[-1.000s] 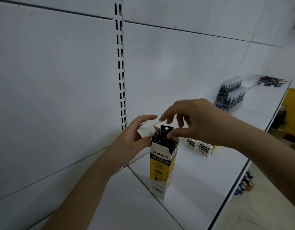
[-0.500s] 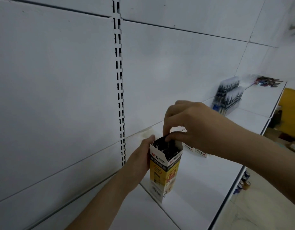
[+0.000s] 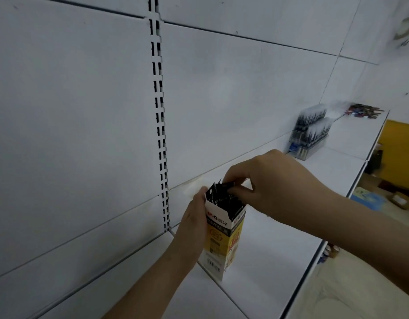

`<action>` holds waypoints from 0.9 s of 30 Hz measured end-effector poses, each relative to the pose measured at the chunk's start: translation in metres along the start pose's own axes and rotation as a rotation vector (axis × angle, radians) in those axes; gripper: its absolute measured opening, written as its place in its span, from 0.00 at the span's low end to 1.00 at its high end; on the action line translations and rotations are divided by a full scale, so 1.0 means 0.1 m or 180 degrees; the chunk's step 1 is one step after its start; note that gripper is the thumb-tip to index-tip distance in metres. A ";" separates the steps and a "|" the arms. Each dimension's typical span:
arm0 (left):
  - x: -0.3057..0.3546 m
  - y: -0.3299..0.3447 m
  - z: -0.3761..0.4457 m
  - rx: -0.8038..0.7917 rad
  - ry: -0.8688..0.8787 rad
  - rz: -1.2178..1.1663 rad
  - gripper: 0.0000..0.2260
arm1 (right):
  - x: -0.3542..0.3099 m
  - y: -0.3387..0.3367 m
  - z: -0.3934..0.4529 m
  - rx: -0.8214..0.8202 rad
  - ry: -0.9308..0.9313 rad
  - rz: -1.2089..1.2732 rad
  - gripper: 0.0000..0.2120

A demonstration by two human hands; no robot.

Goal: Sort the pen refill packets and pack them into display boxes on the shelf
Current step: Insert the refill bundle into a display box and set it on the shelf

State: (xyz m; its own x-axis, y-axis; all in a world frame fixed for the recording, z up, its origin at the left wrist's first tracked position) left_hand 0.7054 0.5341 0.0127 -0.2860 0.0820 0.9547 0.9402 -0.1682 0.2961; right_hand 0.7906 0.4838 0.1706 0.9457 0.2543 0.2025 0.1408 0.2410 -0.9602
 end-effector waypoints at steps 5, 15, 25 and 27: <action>-0.03 0.02 -0.02 -0.0031 -0.0015 -0.0009 0.25 | -0.02 0.20 0.02 -0.0683 -0.0135 0.0104 0.12; -0.02 0.13 -0.08 -0.0342 -0.0053 -0.0066 0.27 | -0.04 0.20 -0.02 -0.1200 -0.0621 0.0342 0.10; -0.03 0.21 -0.10 -0.0460 -0.0011 0.0031 0.27 | -0.23 0.03 -0.04 -0.0589 -0.1030 0.0226 0.11; -0.04 0.21 -0.12 -0.0446 -0.0037 0.0049 0.28 | -0.23 -0.01 -0.06 -0.0492 -0.1038 -0.0018 0.12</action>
State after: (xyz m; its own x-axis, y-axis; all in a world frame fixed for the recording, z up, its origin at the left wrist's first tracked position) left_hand 0.7240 0.5187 0.0158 -0.2689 0.0896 0.9590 0.9092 -0.3051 0.2834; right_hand 0.7701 0.4726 0.1655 0.8050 0.5450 0.2345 0.2119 0.1052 -0.9716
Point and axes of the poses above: each hand's wrist, its own z-axis towards the middle knuckle, its own y-axis out of the palm, x = y × z, the point moved 9 cm from there along z, towards the middle knuckle, and after that the axes turned 12 degrees about -z, right-handed, at the moved point
